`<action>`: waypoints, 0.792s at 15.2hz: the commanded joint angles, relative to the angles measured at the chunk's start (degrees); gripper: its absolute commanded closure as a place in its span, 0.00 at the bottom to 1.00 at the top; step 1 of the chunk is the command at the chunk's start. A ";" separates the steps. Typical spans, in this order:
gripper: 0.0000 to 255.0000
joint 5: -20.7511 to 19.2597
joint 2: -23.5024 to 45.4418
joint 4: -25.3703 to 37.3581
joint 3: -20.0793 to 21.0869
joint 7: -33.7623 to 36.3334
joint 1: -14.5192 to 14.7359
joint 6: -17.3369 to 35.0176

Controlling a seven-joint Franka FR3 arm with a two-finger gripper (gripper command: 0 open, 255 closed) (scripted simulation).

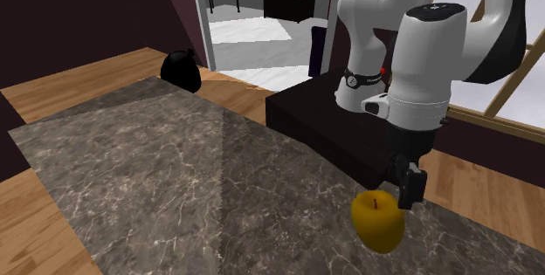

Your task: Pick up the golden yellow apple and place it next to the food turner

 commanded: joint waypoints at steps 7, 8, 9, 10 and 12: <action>0.00 4.06 -11.02 -1.17 0.10 -2.49 -0.73 -9.86; 0.00 4.07 -11.02 -1.17 0.09 -2.49 -0.72 -9.86; 0.00 4.06 -11.02 -1.17 0.09 -2.49 -0.72 -9.86; 0.00 4.06 -11.02 -1.17 0.09 -2.49 -0.72 -9.86; 0.00 4.06 -11.02 -1.17 0.09 -2.49 -0.72 -9.86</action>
